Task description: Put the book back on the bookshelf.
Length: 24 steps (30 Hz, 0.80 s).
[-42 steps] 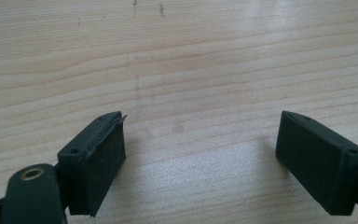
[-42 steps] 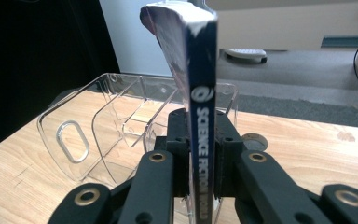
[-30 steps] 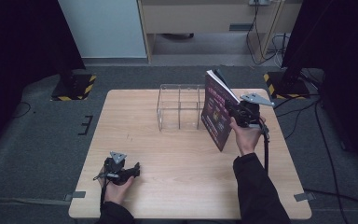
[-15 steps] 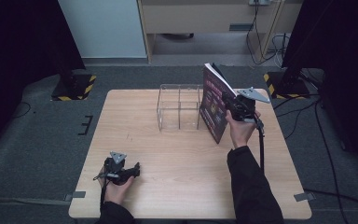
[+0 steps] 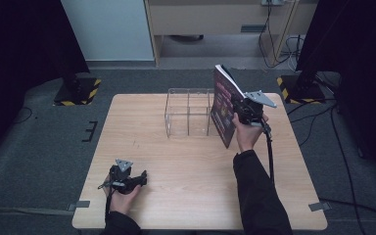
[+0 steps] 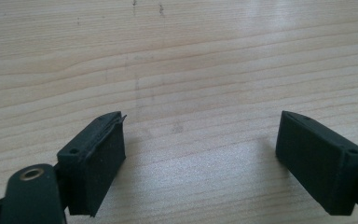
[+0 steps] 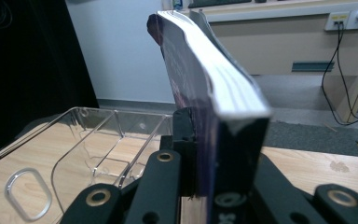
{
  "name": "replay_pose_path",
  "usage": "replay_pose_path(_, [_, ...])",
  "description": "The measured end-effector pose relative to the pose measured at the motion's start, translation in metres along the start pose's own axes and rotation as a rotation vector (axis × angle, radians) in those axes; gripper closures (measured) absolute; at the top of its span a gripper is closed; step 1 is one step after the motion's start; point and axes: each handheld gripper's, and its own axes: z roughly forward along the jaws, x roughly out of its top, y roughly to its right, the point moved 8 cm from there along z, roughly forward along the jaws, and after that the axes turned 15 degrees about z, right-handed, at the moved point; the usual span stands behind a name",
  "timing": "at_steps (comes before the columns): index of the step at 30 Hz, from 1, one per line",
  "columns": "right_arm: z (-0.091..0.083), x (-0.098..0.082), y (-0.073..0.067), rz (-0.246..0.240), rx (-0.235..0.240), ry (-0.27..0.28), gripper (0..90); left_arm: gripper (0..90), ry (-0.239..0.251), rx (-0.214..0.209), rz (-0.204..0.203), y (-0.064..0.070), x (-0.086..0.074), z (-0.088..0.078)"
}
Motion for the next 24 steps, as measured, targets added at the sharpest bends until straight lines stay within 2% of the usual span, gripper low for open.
replay_pose_path(9, [0.0008, -0.0013, 0.0006, -0.018, -0.022, -0.001, 82.2, 14.7, 0.0, 0.0, 0.0, 0.0, 0.0, 0.0])
replay_pose_path(17, [0.0008, -0.0017, 0.0029, -0.016, -0.014, -0.014, 68.0, 14.7, -0.001, 0.001, 0.0, 0.0, 0.0, 0.0])
replay_pose_path(18, [0.0016, -0.0026, 0.0038, -0.022, -0.014, -0.02, 63.2, 14.7, 0.0, 0.0, 0.0, 0.0, 0.0, 0.0])
replay_pose_path(20, [0.0018, -0.0031, 0.0042, -0.03, -0.015, -0.021, 60.6, 14.7, 0.0, 0.0, -0.001, 0.0001, 0.0, 0.0])
replay_pose_path(21, [0.0026, -0.0048, 0.0034, -0.035, -0.006, -0.032, 53.9, 14.7, 0.0, 0.0, -0.001, 0.0001, 0.0, 0.0])
replay_pose_path(24, [0.003, -0.0061, 0.0037, -0.05, -0.008, -0.038, 49.6, 14.7, -0.001, 0.0, 0.0, 0.0001, -0.0001, 0.0])
